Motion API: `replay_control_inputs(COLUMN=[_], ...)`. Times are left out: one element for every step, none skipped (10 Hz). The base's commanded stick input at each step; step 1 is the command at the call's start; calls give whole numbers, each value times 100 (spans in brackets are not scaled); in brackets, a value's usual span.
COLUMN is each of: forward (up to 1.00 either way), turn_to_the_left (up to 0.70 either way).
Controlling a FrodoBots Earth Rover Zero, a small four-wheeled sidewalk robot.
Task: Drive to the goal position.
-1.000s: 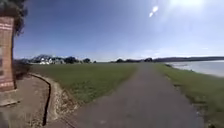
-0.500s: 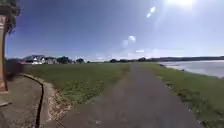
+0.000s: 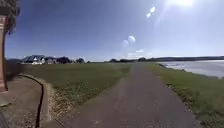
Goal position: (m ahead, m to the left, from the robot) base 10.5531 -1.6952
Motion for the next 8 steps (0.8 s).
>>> replay_control_inputs(forward=[0, 0, 0, 0, 0, 0, 0, 0], turn_to_the_left=[-45, -45, -45, -45, -45, -45, -45, -45])
